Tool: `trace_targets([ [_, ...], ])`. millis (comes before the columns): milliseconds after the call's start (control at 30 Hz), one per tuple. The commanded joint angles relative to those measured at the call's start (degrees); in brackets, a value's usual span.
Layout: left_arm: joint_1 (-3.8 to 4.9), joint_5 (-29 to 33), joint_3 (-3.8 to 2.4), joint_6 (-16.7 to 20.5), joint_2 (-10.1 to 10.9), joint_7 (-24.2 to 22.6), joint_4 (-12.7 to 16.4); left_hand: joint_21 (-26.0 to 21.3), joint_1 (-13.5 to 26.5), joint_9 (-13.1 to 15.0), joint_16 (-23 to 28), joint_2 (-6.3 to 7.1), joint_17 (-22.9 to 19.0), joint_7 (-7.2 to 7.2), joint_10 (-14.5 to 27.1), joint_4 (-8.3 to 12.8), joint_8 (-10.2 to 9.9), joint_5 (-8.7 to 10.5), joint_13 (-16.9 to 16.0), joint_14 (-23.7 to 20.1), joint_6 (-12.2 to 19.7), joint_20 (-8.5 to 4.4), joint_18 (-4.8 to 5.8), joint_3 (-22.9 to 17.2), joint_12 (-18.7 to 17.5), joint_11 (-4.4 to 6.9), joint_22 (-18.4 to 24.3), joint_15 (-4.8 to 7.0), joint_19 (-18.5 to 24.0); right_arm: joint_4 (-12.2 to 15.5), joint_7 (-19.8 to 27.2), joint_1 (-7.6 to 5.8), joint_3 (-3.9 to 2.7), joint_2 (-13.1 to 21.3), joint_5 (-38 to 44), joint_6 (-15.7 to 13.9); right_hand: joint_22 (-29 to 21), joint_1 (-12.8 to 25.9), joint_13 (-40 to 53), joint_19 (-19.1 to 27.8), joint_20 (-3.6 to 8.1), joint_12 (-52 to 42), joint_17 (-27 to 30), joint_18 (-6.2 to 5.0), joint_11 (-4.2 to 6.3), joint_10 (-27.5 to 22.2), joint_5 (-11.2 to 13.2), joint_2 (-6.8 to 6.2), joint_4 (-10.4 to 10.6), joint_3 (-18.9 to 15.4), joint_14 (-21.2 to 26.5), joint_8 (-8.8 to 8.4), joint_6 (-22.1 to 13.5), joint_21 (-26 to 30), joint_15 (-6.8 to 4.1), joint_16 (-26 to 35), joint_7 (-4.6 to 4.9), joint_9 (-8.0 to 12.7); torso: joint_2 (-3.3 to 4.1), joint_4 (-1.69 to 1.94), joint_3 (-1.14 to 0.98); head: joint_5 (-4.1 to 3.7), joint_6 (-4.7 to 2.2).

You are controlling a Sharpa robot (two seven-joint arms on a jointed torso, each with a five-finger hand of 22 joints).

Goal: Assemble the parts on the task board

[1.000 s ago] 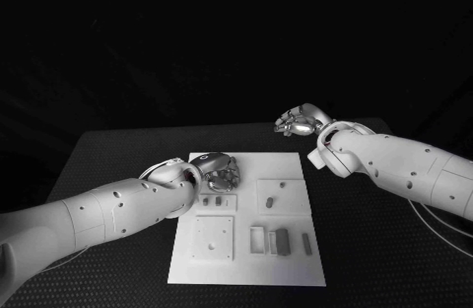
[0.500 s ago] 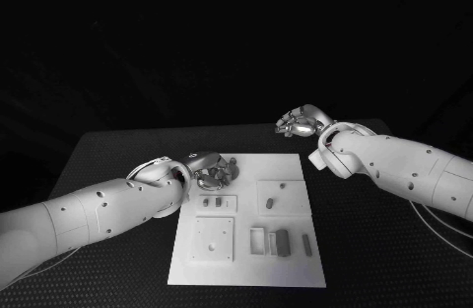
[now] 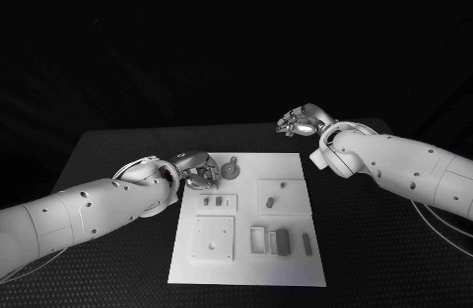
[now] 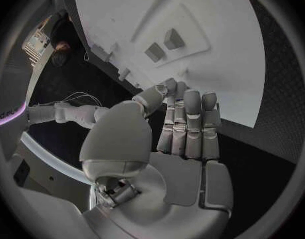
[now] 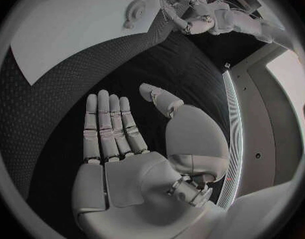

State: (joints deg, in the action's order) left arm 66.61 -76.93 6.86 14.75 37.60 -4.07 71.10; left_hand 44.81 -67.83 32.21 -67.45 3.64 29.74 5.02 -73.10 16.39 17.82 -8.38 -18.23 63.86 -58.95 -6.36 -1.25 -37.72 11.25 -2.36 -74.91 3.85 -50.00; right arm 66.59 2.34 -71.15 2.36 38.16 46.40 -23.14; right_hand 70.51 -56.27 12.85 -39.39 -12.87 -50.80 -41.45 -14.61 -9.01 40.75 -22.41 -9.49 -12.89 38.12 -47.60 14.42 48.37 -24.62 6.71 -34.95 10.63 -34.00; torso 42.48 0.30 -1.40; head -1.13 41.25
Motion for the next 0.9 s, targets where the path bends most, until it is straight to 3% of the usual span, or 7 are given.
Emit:
trace_targets([
  [33, 0.08, 0.36, -0.05, -1.44, 0.25, -0.13, -0.03, 0.24, 0.18, 0.06, 0.17, -0.06, -0.04, 0.65, -0.55, -0.05, 0.39, -0.14, -0.06, 0.40, -1.03, -2.97, -0.34, -0.03, -0.33, 0.05, -1.04, 0.11, -0.25, 0.04, 0.51, 0.02, -0.01, 0.11, 0.18, 0.54, 0.07, 0.16, -0.09, 0.11, -0.10, 0.22, 0.09, -0.32, -0.02, -0.01, -0.34, 0.13, 0.11, 0.25, 0.14, -0.12, -0.56, 0.40, 0.06, 0.34, 0.01, 0.06, 0.07, -0.15, -0.06, 0.11, 0.06],
  [900, 0.05, -0.08, 0.00, -3.22, -0.24, 0.19, -1.33, 0.24, 0.13, 0.01, 0.12, -0.08, -0.03, 0.66, -0.63, -0.07, 0.31, -0.05, -0.05, 0.49, -1.02, -3.01, -0.31, -0.09, -0.55, 0.06, -1.06, 0.12, -0.28, 0.12, 0.49, 0.02, -0.01, 0.10, 0.18, 0.53, 0.13, 0.09, -0.21, 0.06, -0.11, 0.22, 0.12, -0.34, -0.01, 0.02, -0.33, 0.14, 0.09, 0.26, 0.11, -0.11, -0.56, 0.52, 0.05, 0.40, 0.01, 0.09, 0.07, -0.16, -0.11, 0.20, 0.22],
])
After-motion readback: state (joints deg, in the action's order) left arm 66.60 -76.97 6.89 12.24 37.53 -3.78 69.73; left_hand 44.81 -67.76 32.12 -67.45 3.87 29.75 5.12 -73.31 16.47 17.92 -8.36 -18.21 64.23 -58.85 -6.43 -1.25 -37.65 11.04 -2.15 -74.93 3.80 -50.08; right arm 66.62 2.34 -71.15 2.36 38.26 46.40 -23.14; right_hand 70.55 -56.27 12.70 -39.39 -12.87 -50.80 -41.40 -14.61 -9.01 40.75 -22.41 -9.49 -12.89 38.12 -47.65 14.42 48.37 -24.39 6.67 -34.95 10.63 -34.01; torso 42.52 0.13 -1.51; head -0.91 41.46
